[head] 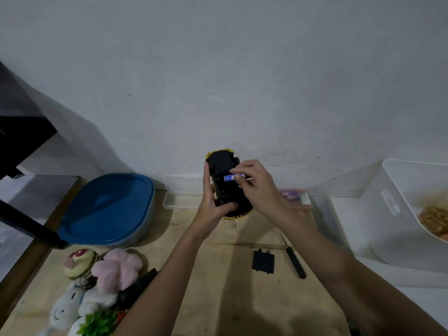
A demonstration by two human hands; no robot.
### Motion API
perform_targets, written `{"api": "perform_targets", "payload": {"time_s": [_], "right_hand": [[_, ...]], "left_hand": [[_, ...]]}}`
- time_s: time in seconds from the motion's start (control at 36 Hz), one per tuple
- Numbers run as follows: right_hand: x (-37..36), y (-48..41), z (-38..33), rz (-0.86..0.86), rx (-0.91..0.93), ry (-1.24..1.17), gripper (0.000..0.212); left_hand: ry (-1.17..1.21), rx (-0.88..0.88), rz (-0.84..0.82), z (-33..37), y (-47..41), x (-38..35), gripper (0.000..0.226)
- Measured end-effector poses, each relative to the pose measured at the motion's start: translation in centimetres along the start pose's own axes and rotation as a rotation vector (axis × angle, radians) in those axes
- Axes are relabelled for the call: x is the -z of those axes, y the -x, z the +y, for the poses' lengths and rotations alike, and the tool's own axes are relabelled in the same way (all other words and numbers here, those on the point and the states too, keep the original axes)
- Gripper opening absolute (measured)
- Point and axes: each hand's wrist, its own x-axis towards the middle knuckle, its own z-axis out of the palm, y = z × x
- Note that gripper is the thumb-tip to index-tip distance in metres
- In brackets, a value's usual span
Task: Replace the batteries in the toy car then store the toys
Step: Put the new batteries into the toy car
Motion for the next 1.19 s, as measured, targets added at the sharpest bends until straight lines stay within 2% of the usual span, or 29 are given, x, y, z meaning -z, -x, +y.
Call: {"api": "perform_targets", "payload": {"time_s": [0.08, 0.22, 0.42, 0.53, 0.64, 0.81, 1.0, 1.11, 1.19], "right_hand": [[-0.3, -0.6, -0.1, 0.064, -0.032, 0.01, 0.022], [-0.4, -1.5, -0.3, 0.298, -0.156, -0.171, 0.024], [-1.0, -1.9, 0.1, 0.407, -0.185, -0.293, 0.015], [-1.4, -1.8, 0.8, 0.397, -0.21, -0.404, 0.009], [-1.7, -1.8, 1.7, 0.373, -0.234, -0.455, 0.011], [-2.5, -1.8, 2.5, 0.408, -0.281, -0.397, 0.013], [-2.9, -2.6, 3.0, 0.364, -0.362, -0.4, 0.014], [-3.4, -2.9, 3.0, 0.288, -0.408, -0.334, 0.011], [-3.8, -3.2, 3.4, 0.157, -0.429, -0.317, 0.008]], "left_hand": [[-0.04, -0.033, -0.019, 0.1, -0.4, 0.1, 0.107], [-0.039, -0.028, -0.023, 0.3, -1.1, 0.1, 0.111], [-0.031, -0.053, -0.035, 0.9, -2.2, -0.6, 0.112], [-0.044, -0.041, -0.066, 0.9, -2.8, -0.4, 0.111], [-0.099, -0.017, -0.116, 0.9, -3.4, 0.2, 0.112], [-0.146, 0.017, -0.176, 0.5, -3.6, 0.7, 0.113], [-0.178, 0.046, -0.193, 0.4, -3.5, 1.5, 0.112], [-0.197, 0.076, -0.182, -0.1, -3.2, 2.6, 0.111], [-0.227, 0.09, -0.151, -0.5, -2.9, 3.7, 0.112]]}}
